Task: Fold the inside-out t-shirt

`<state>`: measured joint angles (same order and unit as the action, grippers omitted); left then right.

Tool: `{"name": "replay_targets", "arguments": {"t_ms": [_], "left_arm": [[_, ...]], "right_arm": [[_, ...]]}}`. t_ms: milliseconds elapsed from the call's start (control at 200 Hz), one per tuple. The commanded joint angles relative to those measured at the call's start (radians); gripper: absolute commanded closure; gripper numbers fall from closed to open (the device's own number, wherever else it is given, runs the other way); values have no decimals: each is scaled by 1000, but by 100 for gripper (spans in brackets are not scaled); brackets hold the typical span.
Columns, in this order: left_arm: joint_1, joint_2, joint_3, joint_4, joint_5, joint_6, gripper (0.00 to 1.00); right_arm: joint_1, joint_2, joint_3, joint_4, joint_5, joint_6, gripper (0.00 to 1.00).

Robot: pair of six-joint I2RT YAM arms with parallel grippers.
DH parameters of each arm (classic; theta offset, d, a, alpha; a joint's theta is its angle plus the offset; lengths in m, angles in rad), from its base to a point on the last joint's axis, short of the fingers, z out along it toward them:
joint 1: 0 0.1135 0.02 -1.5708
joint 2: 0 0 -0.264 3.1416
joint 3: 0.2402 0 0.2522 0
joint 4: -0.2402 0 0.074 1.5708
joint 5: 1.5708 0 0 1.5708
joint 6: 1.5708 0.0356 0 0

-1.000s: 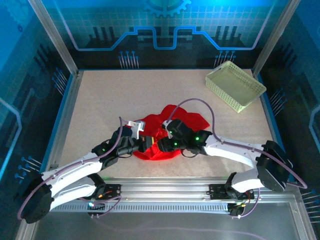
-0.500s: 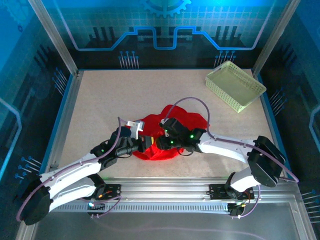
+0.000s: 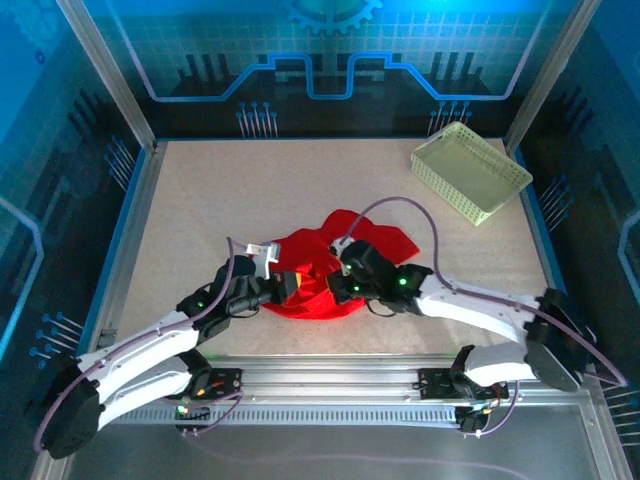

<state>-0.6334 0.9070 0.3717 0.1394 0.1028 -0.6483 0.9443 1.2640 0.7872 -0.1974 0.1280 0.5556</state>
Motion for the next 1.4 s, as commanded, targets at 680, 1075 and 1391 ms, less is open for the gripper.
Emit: {"name": "replay_targets", "arguments": {"t_ms": [680, 1075, 1391], "left_arm": [[82, 143, 15, 64, 164, -19, 100], [78, 131, 15, 70, 168, -18, 100], [77, 116, 16, 48, 178, -11, 100]], "right_arm": [[-72, -30, 8, -163, 165, -89, 49], [114, 170, 185, -319, 294, -173, 49], [106, 307, 236, -336, 365, -147, 50]]}}
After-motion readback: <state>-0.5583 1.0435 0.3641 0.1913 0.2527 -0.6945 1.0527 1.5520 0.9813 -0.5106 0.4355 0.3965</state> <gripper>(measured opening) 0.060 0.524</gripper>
